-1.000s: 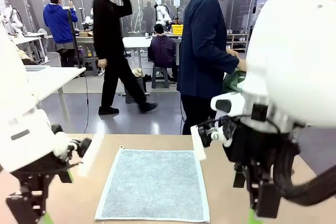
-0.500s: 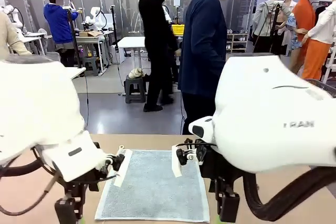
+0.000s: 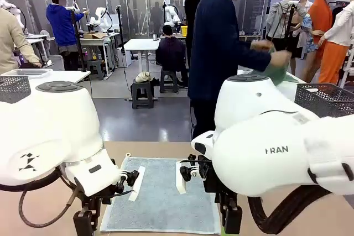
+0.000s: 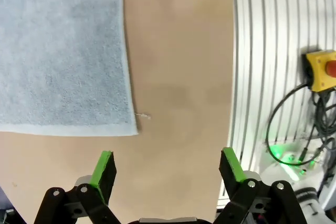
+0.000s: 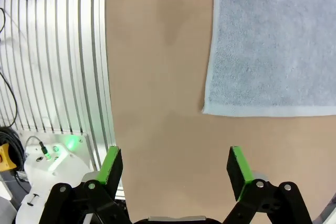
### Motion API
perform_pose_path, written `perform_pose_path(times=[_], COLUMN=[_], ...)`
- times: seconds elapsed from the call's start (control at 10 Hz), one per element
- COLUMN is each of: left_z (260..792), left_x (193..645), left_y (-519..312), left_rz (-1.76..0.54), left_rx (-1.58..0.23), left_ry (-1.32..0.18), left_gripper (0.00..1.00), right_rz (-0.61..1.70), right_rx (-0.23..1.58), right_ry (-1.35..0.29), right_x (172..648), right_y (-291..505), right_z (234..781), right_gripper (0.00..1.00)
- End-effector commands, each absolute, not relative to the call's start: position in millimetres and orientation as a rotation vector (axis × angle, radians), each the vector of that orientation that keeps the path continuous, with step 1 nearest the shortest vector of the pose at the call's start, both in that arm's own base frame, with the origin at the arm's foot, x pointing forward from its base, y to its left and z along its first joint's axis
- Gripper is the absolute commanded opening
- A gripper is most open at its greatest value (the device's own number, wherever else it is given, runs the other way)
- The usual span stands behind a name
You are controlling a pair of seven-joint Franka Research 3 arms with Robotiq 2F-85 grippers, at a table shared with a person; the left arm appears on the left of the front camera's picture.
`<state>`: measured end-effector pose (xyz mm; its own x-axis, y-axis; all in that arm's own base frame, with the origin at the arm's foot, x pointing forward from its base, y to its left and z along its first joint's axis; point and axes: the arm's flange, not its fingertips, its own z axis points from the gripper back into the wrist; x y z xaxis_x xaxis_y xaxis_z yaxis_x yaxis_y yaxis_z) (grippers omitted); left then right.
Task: Fold the towels and place them in the basket.
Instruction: When a person lays out a Towel with hook on the table, fold it in half twice.
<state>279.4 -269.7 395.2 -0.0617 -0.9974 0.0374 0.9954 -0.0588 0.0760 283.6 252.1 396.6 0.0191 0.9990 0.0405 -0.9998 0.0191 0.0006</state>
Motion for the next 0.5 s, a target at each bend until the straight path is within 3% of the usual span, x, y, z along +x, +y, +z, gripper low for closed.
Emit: perform_pose_path(times=[0.0,0.4], left_z=[401.0,396.8], left_x=[271.3,277.0], left_y=[-271.4,-270.9], left_rz=[-1.625,-1.634], left_rx=[0.024,0.031], left_ry=[-0.082,-0.091], left_gripper=[1.0,1.0], right_rz=[1.55,1.552], right_rx=[0.029,0.03], right_ry=[-0.044,-0.04], right_x=[281.5,283.2], right_y=[251.5,252.2], right_z=[402.9,399.9], right_gripper=[1.0,1.0])
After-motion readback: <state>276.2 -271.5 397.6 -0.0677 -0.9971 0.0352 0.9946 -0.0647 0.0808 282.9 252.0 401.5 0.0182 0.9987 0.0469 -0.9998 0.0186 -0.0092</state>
